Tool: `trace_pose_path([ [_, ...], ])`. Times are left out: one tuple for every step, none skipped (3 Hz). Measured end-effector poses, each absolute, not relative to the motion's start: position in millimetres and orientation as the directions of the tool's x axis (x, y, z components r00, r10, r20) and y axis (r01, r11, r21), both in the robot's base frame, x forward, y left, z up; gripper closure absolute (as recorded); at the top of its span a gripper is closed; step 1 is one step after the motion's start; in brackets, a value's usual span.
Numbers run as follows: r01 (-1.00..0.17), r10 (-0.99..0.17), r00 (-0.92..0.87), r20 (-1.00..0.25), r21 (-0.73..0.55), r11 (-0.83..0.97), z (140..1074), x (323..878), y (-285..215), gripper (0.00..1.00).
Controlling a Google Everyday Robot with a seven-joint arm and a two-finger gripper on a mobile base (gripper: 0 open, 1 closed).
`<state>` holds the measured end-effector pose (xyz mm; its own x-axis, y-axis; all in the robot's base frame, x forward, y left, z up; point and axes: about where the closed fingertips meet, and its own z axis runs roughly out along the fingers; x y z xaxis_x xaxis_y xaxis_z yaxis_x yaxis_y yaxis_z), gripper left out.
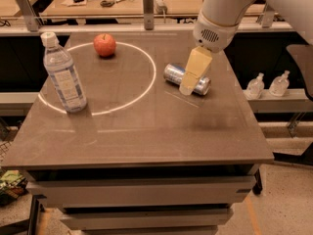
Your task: Place redbull can upright
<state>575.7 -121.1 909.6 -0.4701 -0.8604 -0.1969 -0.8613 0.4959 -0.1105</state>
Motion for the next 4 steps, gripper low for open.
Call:
trace_pose_path([
  [-0.861,-0.855,-0.473,-0.215,-0.094,0.5,904.8,586.2,-106.3,0.0],
  [-0.858,-0.848,-0.479,-0.227,-0.082,0.507,891.6,594.8,-98.6,0.0],
  [-0.863,-0.853,-0.468,-0.229,-0.089,0.497,879.9,600.5,-93.1,0.0],
  [-0.865,-0.86,-0.463,-0.217,-0.101,0.491,869.5,607.2,-90.6,0.0],
])
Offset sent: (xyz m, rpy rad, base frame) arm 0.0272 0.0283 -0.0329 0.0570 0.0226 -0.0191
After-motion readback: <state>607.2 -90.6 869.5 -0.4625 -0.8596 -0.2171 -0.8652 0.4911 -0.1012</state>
